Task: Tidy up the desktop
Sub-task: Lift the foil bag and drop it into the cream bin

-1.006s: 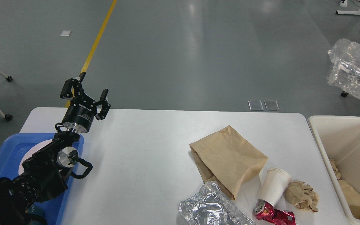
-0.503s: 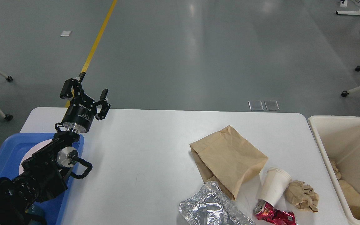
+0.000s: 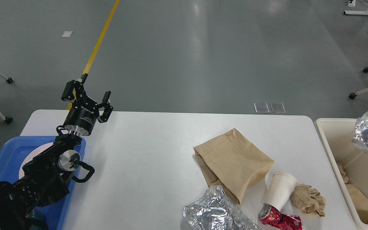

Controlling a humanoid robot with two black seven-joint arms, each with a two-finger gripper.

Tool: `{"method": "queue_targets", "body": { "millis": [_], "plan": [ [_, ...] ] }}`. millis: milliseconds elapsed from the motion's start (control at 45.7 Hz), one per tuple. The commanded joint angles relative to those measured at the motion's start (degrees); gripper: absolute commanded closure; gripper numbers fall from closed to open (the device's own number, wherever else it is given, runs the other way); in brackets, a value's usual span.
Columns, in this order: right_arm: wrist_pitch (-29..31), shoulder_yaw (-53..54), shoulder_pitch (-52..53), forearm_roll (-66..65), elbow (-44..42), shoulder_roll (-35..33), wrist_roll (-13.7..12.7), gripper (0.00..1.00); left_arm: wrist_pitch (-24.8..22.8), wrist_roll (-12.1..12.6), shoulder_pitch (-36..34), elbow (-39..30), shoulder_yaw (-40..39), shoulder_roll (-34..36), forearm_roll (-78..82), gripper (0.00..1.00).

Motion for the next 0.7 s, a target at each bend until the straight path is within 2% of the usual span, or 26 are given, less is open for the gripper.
{"method": "queue_targets", "body": {
  "millis": [0,372,591,678],
  "plan": [
    [0.0,0.21,-0.29,-0.01,-0.08,0.22,0.0,0.6,0.04,0.0,0.0,0.0,0.0,-0.01,-0.01,0.03],
    [0.43,-0.05,-0.55,-0.01,0.36,-0.21,0.08,0.31,0.04,0.0,0.0,0.0,0.0,0.08,-0.01,0.03],
    [1.14,-0.84,3.48,-0.19,2.2,-1.35,0.17,0.08,-0.05,0.0,0.0,0.0,0.0,-0.01,-0.01,0.04],
    [2.63,-3.65,8.05,-0.36,4.14,-3.37,0.26,0.06,0.04,0.0,0.0,0.0,0.0,0.0,-0.01,0.03]
  ]
}}
